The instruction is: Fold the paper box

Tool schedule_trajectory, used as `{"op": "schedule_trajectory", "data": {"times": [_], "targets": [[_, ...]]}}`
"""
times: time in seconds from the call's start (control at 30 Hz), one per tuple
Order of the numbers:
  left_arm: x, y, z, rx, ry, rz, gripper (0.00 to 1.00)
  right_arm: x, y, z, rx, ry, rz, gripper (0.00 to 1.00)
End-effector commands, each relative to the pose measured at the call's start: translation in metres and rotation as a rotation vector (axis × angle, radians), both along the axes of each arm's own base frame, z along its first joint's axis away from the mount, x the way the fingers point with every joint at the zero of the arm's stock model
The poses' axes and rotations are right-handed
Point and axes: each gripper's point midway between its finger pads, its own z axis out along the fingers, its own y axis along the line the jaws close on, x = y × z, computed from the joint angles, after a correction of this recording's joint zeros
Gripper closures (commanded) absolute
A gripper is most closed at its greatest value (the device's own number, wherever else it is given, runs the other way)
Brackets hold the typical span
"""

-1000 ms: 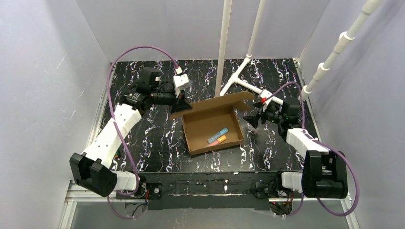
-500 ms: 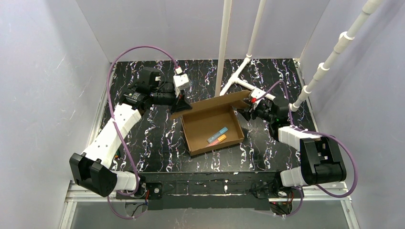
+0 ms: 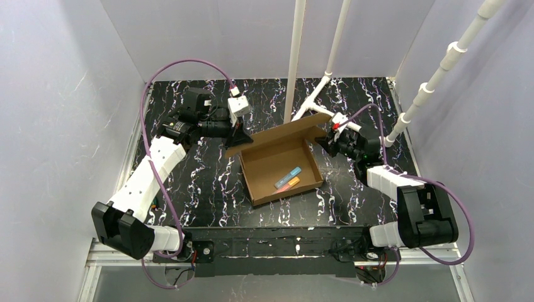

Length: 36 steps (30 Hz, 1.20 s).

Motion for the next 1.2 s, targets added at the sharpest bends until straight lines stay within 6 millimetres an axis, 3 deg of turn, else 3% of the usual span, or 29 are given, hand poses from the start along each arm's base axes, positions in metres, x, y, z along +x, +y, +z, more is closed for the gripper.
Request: {"op": "schedule_trajectory", "data": {"times": [0.0,0.43,0.63,0.7,0.9,1.17], "targets": [[0.003,0.002,0.011,-0.007,-0.020,0.015,1.00,0.009,0.008,0.039,0.054,0.012,-0.023,0.92],[0.008,0.002,0.010,-0.003,-0.014,0.037,1.00,-0.005,0.019,0.023,0.061,0.187,-0.055,0.92],[0.008,0.003,0.007,0.004,-0.016,0.041,1.00,-0.015,0.018,0.008,0.019,0.193,-0.026,0.57],[0.008,0.004,0.007,0.011,-0.021,0.042,1.00,-0.020,0.018,0.003,0.000,0.168,0.003,0.52],[0.014,0.007,0.007,0.026,-0.025,0.058,1.00,-0.016,0.014,0.003,-0.004,0.077,0.010,0.41],[0.026,0.012,0.012,0.019,-0.026,0.088,1.00,-0.009,0.015,0.003,0.013,0.053,0.014,0.38]]}}
